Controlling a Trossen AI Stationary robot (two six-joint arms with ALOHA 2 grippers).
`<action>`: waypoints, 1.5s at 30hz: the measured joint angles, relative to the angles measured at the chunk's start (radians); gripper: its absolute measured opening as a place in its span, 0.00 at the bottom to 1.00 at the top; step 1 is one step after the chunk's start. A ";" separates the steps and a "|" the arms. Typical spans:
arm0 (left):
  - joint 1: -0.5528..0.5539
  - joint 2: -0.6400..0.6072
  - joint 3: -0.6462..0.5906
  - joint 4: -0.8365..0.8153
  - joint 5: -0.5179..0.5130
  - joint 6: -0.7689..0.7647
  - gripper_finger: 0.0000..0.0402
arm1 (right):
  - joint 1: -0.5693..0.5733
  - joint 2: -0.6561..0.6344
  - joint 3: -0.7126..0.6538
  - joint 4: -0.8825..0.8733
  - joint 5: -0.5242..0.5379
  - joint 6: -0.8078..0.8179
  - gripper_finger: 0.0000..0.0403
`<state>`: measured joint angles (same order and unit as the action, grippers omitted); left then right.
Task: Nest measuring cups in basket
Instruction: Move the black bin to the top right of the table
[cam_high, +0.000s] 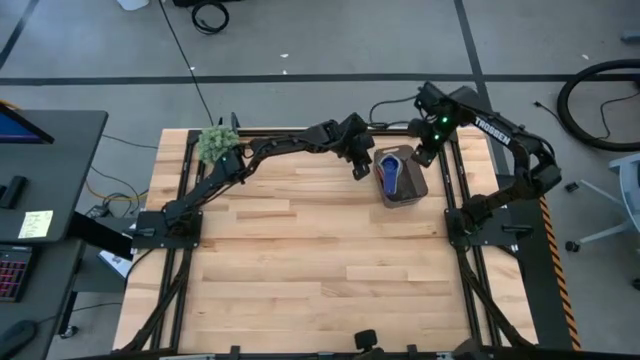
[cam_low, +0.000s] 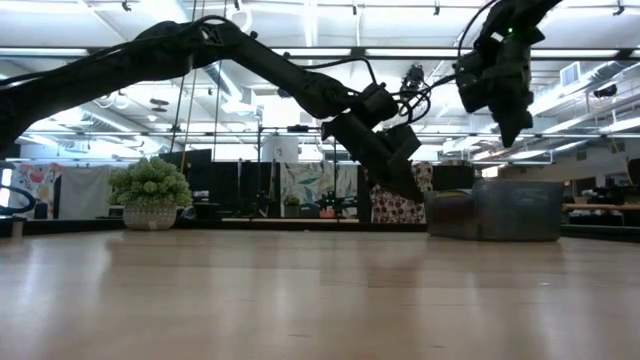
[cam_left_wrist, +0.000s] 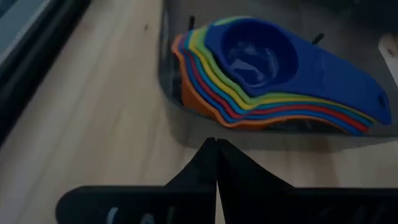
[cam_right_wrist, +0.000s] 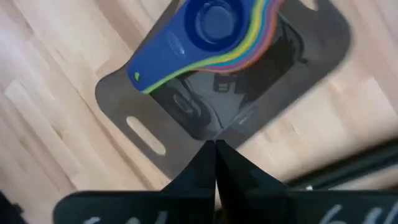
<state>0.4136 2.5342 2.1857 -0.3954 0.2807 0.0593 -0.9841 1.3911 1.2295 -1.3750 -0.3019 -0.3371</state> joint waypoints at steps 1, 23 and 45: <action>0.004 -0.001 0.000 0.001 0.000 0.002 0.01 | 0.014 0.000 -0.018 0.022 0.001 -0.004 0.02; 0.029 -0.101 0.000 -0.120 -0.017 0.063 0.01 | 0.124 0.000 -0.379 0.585 0.200 0.012 0.00; 0.040 -0.109 0.000 -0.126 -0.018 0.057 0.01 | -0.001 0.001 -0.404 0.756 0.476 0.030 0.00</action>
<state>0.4534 2.4252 2.1860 -0.5213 0.2623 0.1162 -0.9853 1.3918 0.8253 -0.6190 0.1737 -0.3069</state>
